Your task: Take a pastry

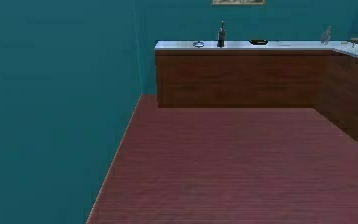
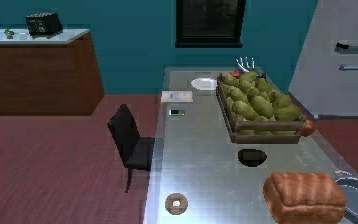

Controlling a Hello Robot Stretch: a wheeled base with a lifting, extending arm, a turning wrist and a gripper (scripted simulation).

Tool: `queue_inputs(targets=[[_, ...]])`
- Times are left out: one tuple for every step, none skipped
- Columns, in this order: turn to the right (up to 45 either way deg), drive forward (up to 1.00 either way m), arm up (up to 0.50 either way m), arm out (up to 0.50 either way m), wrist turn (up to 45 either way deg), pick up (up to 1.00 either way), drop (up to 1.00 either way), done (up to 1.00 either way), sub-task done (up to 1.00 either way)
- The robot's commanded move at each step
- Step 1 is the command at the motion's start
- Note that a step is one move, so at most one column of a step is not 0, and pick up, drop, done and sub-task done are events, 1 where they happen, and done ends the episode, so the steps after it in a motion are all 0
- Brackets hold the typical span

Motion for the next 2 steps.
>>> queue_inputs(targets=[[0.0,0.00,0.50,0.00,0.0,0.00,0.00,0.00,0.00],[0.0,0.00,0.28,0.00,0.0,0.00,0.00,0.00,0.00]])
